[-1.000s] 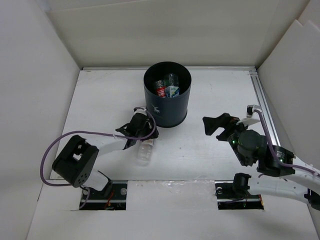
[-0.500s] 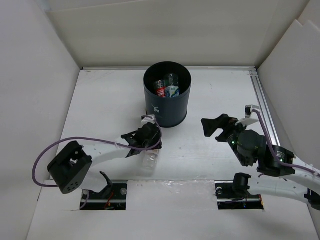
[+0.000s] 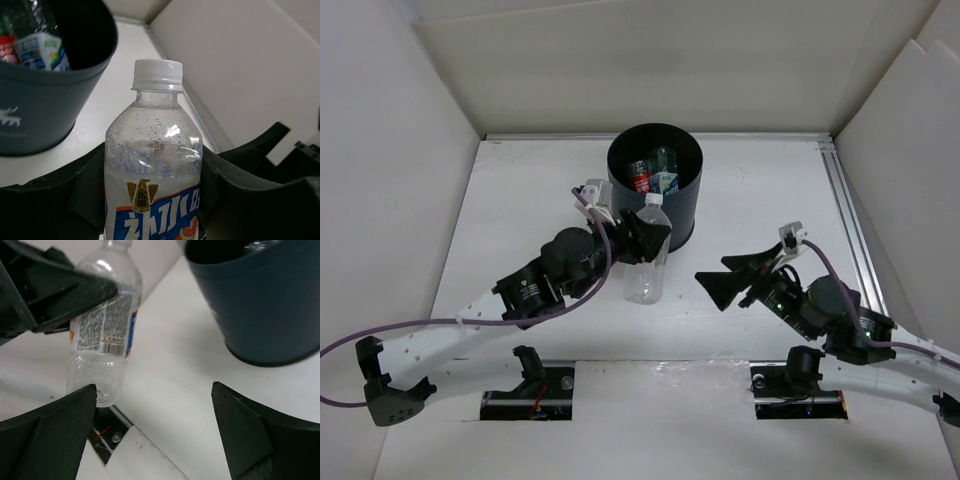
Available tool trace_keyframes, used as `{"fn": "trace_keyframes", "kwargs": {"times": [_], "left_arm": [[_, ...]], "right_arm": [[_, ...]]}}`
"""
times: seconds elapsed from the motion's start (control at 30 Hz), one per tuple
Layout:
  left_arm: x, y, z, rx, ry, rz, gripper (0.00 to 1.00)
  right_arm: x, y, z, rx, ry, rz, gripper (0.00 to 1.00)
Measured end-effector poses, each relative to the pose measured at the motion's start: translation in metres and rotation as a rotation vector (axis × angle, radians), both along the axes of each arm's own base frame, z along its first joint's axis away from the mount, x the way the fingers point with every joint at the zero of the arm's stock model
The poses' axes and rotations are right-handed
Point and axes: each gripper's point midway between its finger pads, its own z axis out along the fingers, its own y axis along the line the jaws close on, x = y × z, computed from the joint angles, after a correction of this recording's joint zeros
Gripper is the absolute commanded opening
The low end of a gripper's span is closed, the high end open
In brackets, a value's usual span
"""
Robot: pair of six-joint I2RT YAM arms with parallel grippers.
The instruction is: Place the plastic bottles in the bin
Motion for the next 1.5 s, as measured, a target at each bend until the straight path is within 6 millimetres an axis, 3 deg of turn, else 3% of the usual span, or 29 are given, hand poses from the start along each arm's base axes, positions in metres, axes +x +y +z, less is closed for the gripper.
{"fn": "trace_keyframes", "kwargs": {"times": [0.17,0.43,0.57,0.63,0.67,0.7,0.73,0.77,0.83,1.0,1.13,1.23,1.4,1.5], "left_arm": [[0.002,-0.014,0.035,-0.023,-0.106,-0.050,0.00],[0.000,-0.038,0.054,-0.016,-0.180,-0.137,0.00],[-0.004,-0.042,0.066,-0.044,-0.207,-0.168,0.00],[-0.002,-0.042,0.071,-0.051,-0.218,-0.164,0.00],[-0.001,-0.042,0.072,-0.054,-0.222,-0.163,0.06],[0.000,-0.043,0.075,-0.059,-0.227,-0.162,0.20],[0.000,-0.043,0.078,-0.064,-0.233,-0.160,0.42],[0.000,-0.043,0.080,-0.070,-0.237,-0.159,0.99],[0.002,-0.040,0.087,-0.088,-0.237,-0.138,1.00],[0.015,-0.015,0.119,-0.115,-0.233,0.007,1.00],[0.028,0.034,0.172,-0.221,-0.228,0.234,1.00],[0.028,0.072,0.193,-0.284,-0.222,0.359,1.00],[0.022,0.110,0.192,-0.299,-0.205,0.450,1.00],[0.020,0.120,0.183,-0.274,-0.193,0.471,1.00]], "right_arm": [[-0.008,0.044,0.012,0.026,-0.048,0.144,1.00],[0.001,0.100,0.001,-0.005,-0.057,0.213,1.00],[0.009,0.121,0.001,-0.015,-0.059,0.210,0.80],[0.012,0.125,0.005,-0.004,-0.072,0.201,0.41],[0.013,0.125,0.008,0.005,-0.075,0.197,0.28],[0.015,0.124,0.009,0.003,-0.082,0.183,0.18],[0.017,0.123,0.010,0.004,-0.089,0.173,0.15],[0.018,0.122,0.013,0.006,-0.097,0.166,0.08],[0.024,0.119,0.018,0.005,-0.118,0.135,0.06],[0.066,0.098,0.035,-0.008,-0.163,-0.018,0.01],[0.111,0.089,0.054,-0.044,-0.198,-0.117,0.01],[0.148,0.089,0.073,-0.074,-0.228,-0.166,0.01],[0.207,0.091,0.086,-0.140,-0.255,-0.225,0.08],[0.238,0.092,0.072,-0.197,-0.240,-0.241,0.11]]}}
